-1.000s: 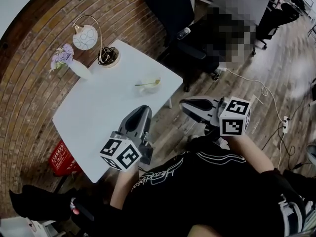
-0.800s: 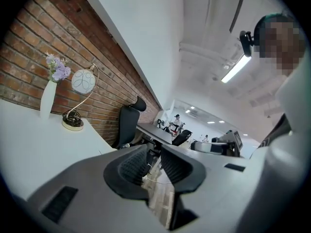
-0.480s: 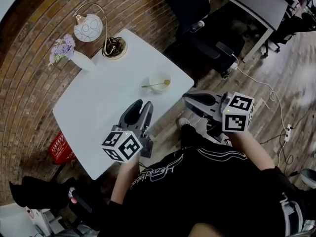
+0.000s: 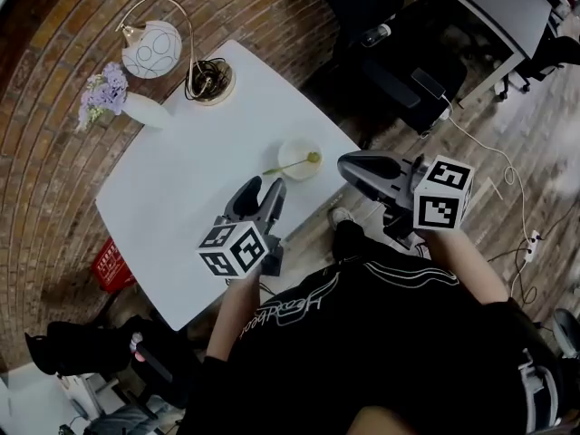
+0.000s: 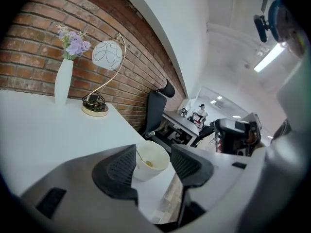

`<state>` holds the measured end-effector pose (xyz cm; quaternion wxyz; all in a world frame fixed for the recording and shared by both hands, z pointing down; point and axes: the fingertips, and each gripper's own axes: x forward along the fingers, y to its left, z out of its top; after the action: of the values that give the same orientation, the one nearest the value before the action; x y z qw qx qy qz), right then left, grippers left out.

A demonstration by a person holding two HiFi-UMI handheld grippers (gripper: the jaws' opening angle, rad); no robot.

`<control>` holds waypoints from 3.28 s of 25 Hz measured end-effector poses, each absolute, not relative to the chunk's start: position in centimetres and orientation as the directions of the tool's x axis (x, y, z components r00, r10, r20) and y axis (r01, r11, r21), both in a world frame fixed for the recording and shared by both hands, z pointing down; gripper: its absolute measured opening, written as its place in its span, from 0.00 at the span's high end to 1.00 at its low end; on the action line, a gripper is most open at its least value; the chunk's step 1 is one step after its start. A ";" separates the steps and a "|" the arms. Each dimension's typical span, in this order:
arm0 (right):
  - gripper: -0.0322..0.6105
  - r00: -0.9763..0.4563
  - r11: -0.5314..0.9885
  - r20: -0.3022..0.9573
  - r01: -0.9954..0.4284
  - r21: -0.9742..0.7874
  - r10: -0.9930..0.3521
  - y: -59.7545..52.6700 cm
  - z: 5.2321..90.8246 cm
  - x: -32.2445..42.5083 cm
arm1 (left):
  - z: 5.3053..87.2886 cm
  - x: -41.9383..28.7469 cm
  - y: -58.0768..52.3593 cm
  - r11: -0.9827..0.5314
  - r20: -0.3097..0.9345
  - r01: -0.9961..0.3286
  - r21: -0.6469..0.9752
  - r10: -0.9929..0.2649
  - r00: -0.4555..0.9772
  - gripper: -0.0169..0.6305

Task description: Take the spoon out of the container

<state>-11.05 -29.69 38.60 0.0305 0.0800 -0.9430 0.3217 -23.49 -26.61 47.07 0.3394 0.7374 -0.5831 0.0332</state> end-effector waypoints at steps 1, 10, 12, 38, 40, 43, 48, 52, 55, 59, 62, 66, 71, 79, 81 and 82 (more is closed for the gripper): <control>0.95 -0.985 0.778 0.111 -0.170 -0.605 -0.129 -30.2 38.8 -11.1 | 47.5 -23.7 -27.0 -0.076 0.453 -0.883 0.463 -0.836 0.310 0.66; 0.95 -0.983 0.759 0.142 -0.180 -0.625 -0.116 -33.0 40.3 -11.6 | 51.2 -24.8 -29.0 0.004 0.510 -0.868 0.496 -0.811 0.287 0.66; 0.95 -0.982 0.757 0.151 -0.181 -0.628 -0.111 -33.3 40.7 -11.8 | 51.7 -24.8 -29.3 0.011 0.514 -0.866 0.500 -0.808 0.287 0.66; 0.95 -0.981 0.692 0.152 -0.192 -0.696 -0.119 -33.3 42.3 -11.7 | 52.0 -24.6 -29.8 0.030 0.494 -0.837 0.547 -0.818 0.294 0.96; 0.95 -0.982 0.682 0.145 -0.188 -0.706 -0.121 -33.3 42.3 -11.6 | 51.9 -24.6 -29.9 0.035 0.490 -0.832 0.554 -0.821 0.292 0.96; 0.95 -0.982 0.685 0.145 -0.191 -0.703 -0.124 -33.0 42.2 -11.6 | 51.8 -24.6 -29.9 0.035 0.488 -0.836 0.548 -0.825 0.285 0.96; 0.95 -0.981 0.690 0.146 -0.196 -0.697 -0.132 -32.4 42.1 -11.2 | 50.9 -24.7 -29.7 0.024 0.473 -0.844 0.536 -0.837 0.276 0.96; 0.95 -0.979 0.703 0.157 -0.204 -0.681 -0.132 -31.6 42.2 -11.0 | 50.0 -25.2 -29.3 0.018 0.464 -0.856 0.517 -0.847 0.262 0.96; 0.95 -0.978 0.708 0.161 -0.206 -0.676 -0.131 -30.8 41.9 -10.9 | 48.7 -25.6 -28.6 0.016 0.445 -0.857 0.515 -0.860 0.251 0.96; 0.95 -0.977 0.719 0.163 -0.213 -0.662 -0.139 -29.8 41.4 -10.7 | 46.4 -26.0 -27.3 0.007 0.396 -0.846 0.533 -0.886 0.242 0.96; 0.95 -0.975 0.729 0.161 -0.219 -0.649 -0.150 -29.0 40.8 -10.5 | 44.4 -25.9 -26.1 -0.015 0.361 -0.842 0.539 -0.899 0.247 0.96; 0.95 -0.977 0.740 0.149 -0.214 -0.637 -0.155 -27.5 40.0 -10.2 | 42.0 -25.5 -24.1 -0.046 0.323 -0.837 0.546 -0.910 0.261 0.96; 0.95 -0.977 0.767 0.146 -0.210 -0.606 -0.152 -25.3 39.0 -10.0 | 39.5 -24.9 -21.5 -0.089 0.293 -0.860 0.503 -0.918 0.266 0.96; 0.95 -0.981 0.827 0.147 -0.187 -0.530 -0.128 -21.2 37.5 -9.9 | 37.4 -22.9 -17.2 -0.154 0.264 -0.850 0.504 -0.909 0.322 0.96; 0.95 -0.982 0.830 0.144 -0.178 -0.528 -0.119 -20.3 37.4 -9.9 | 36.8 -22.3 -16.2 -0.172 0.253 -0.845 0.506 -0.907 0.336 0.96; 0.95 -0.983 0.833 0.145 -0.176 -0.524 -0.116 -19.9 37.3 -9.8 | 36.6 -22.0 -15.7 -0.179 0.251 -0.846 0.502 -0.906 0.341 0.96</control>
<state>-9.84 -19.86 37.34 0.0535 0.0762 -0.9559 0.2786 -22.04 -15.71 36.61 0.2890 0.7660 -0.5718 -0.0521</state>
